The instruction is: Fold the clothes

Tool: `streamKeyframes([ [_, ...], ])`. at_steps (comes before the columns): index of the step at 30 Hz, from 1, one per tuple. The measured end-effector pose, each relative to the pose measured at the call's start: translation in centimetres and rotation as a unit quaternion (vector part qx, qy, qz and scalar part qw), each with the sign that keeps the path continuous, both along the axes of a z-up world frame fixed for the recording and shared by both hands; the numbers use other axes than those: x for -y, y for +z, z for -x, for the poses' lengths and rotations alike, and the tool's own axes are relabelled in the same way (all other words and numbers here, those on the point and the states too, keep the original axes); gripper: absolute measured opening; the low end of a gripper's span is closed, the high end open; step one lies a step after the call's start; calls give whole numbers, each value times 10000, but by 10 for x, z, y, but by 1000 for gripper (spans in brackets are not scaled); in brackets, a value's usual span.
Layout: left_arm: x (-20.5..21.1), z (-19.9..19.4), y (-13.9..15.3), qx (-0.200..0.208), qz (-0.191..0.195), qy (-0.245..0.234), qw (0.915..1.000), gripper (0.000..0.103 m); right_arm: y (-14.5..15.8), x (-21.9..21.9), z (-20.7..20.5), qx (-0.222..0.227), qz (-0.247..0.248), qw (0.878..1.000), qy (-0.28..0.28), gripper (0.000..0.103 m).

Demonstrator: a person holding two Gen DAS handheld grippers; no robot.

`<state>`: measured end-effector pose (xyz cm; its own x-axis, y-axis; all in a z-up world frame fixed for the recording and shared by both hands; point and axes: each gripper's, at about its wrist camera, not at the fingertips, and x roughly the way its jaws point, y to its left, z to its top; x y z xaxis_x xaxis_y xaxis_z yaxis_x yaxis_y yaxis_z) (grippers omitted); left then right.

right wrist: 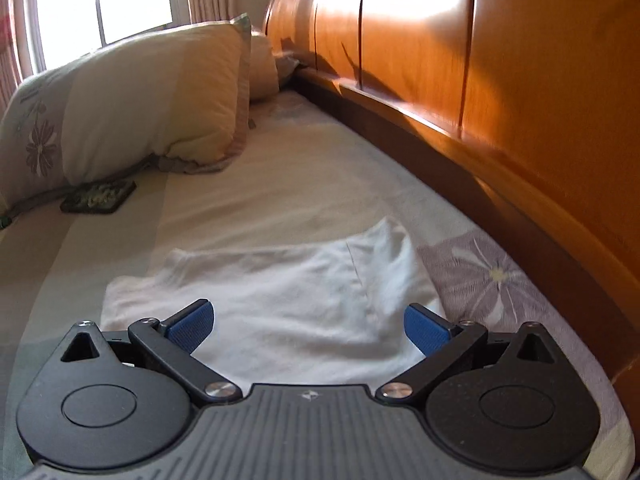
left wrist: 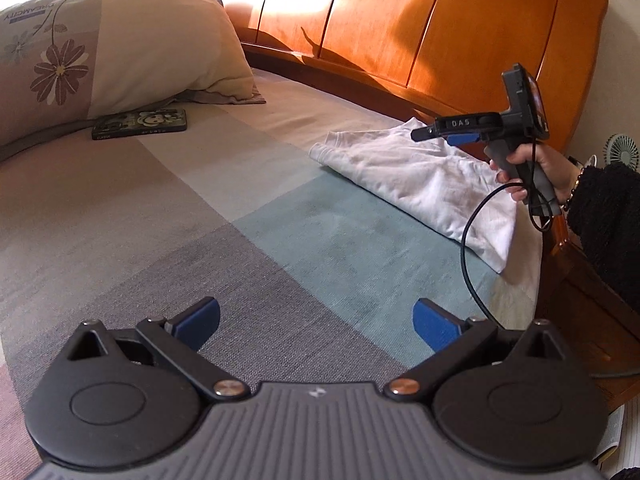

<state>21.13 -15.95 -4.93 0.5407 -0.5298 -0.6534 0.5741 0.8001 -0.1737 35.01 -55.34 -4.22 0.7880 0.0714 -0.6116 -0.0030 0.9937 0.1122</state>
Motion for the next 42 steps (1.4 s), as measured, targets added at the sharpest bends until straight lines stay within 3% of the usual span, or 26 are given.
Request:
streamKeyframes([
  [3, 1, 1, 0, 16, -20, -39, 10000, 102, -3, 8, -26, -39, -94, 9997, -200, 103],
  [6, 2, 2, 1, 31, -41, -79, 10000, 102, -29, 18, -47, -498, -153, 9974, -505, 103],
  [8, 2, 3, 1, 41, -54, -105, 9999, 102, -27, 18, -48, -519, 103, 9973, -515, 103],
  [13, 3, 4, 2, 66, -90, -167, 9998, 102, -5, 20, -48, -25, -18, 9988, -480, 103],
  [16, 6, 7, 2, 82, -182, -146, 9997, 102, -16, 16, -65, -212, -67, 9988, -433, 103],
  [19, 4, 14, 5, 213, -302, -130, 9992, 102, -24, 12, -75, -503, 56, 9960, -738, 103],
  [23, -5, 19, 10, 382, -218, -33, 9990, 102, 0, -23, -47, -56, -121, 9999, -77, 103],
  [27, -17, 21, 17, 353, 357, 108, 9987, 102, -6, -80, -38, -216, 597, 9965, 548, 103],
  [29, -19, 23, 22, 345, 390, 166, 9985, 102, -19, -101, -44, -390, 873, 9933, 648, 103],
  [31, -18, 30, 29, 597, 97, 234, 9979, 102, -31, -109, -50, -551, 847, 9937, 487, 103],
  [35, -17, 49, 41, 1226, -487, 206, 9910, 102, -10, -104, -19, -297, 510, 9972, 455, 103],
  [39, -16, 63, 38, 1366, -787, 304, 9870, 102, 3, -91, 16, -172, 278, 9988, 373, 103],
  [42, -16, 71, 37, 1311, -708, 292, 9884, 102, -1, -73, 39, -235, 137, 9995, 148, 103],
])
